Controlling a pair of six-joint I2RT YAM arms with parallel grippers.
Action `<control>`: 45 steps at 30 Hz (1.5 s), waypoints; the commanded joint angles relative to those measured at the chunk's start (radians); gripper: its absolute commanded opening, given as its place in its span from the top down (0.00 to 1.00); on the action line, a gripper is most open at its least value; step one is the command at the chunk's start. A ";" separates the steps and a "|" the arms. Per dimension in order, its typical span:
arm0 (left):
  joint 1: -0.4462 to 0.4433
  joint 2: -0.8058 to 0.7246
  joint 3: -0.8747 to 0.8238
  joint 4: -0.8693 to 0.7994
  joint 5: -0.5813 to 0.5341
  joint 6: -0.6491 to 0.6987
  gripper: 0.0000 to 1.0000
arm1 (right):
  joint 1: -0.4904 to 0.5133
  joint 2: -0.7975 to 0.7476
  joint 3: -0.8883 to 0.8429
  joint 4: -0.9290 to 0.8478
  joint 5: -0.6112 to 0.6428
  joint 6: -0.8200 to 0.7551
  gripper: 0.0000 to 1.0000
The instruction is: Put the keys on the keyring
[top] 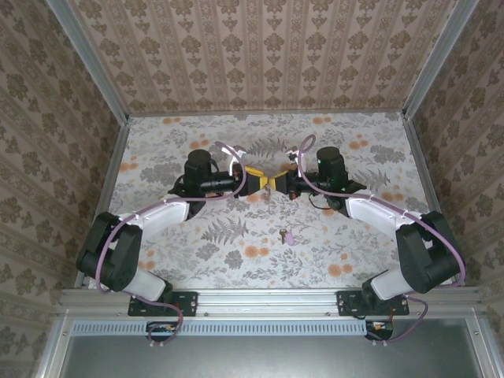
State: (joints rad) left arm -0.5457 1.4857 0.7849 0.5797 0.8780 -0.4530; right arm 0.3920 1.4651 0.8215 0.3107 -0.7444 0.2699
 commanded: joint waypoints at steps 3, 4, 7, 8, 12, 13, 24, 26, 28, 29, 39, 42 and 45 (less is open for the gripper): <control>-0.020 0.029 0.008 0.045 0.033 -0.015 0.55 | -0.011 -0.006 0.002 0.044 -0.001 0.022 1.00; -0.020 0.032 0.008 0.047 0.030 -0.015 0.55 | -0.012 -0.006 0.000 0.045 -0.001 0.022 1.00; -0.022 0.036 0.008 0.051 0.024 -0.015 0.55 | -0.018 -0.005 -0.006 0.054 -0.006 0.027 1.00; -0.022 0.038 0.008 0.052 0.021 -0.016 0.55 | -0.019 -0.005 -0.006 0.056 -0.008 0.029 1.00; -0.022 0.042 0.007 0.058 0.009 -0.018 0.55 | -0.022 -0.006 -0.007 0.063 -0.015 0.031 1.00; -0.022 0.045 0.007 0.058 0.008 -0.018 0.55 | -0.023 -0.006 -0.008 0.064 -0.016 0.033 1.00; -0.035 0.082 0.036 0.070 0.021 -0.025 0.55 | -0.025 0.005 -0.008 0.077 -0.030 0.040 1.00; -0.037 0.084 0.038 0.078 0.018 -0.027 0.55 | -0.025 0.008 -0.007 0.076 -0.032 0.040 1.00; -0.039 0.085 0.039 0.089 0.017 -0.031 0.55 | -0.025 0.012 -0.007 0.076 -0.034 0.040 1.00; -0.039 0.086 0.039 0.095 0.016 -0.035 0.55 | -0.025 0.014 -0.005 0.076 -0.035 0.041 1.00; -0.039 0.088 0.036 0.159 0.021 -0.064 0.64 | -0.025 0.032 -0.001 0.080 -0.043 0.046 1.00; -0.039 0.091 0.031 0.169 0.023 -0.069 0.71 | -0.025 0.036 0.002 0.080 -0.043 0.046 1.00; -0.039 0.094 0.030 0.175 0.023 -0.072 0.76 | -0.025 0.036 0.002 0.077 -0.043 0.047 1.00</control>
State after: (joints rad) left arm -0.5743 1.5764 0.7910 0.6651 0.8589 -0.5205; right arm 0.3691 1.4860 0.8204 0.3691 -0.7799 0.3119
